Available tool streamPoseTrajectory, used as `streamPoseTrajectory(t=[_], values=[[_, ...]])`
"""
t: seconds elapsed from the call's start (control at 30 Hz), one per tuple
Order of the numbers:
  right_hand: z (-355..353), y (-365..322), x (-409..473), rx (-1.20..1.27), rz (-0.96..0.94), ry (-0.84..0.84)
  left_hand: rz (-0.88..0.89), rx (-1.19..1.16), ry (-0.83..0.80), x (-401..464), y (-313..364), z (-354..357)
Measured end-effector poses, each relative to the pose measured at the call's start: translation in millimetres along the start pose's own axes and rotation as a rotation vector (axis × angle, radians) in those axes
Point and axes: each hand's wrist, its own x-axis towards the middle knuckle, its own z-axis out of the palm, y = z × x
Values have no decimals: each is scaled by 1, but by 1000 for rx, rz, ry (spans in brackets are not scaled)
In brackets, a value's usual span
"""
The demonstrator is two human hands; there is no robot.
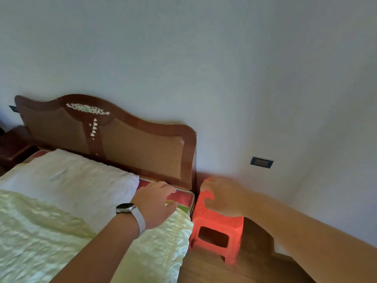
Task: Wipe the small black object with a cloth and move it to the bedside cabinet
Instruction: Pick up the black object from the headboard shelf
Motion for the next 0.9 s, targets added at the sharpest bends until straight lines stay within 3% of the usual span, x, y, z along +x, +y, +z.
streamPoseTrajectory(t=[0.43, 0.9], values=[[18, -42, 173, -35, 104, -81, 30, -101, -10, 94, -150, 2], [49, -13, 283, -59, -41, -159, -233, -55, -108, 132, -210, 37]])
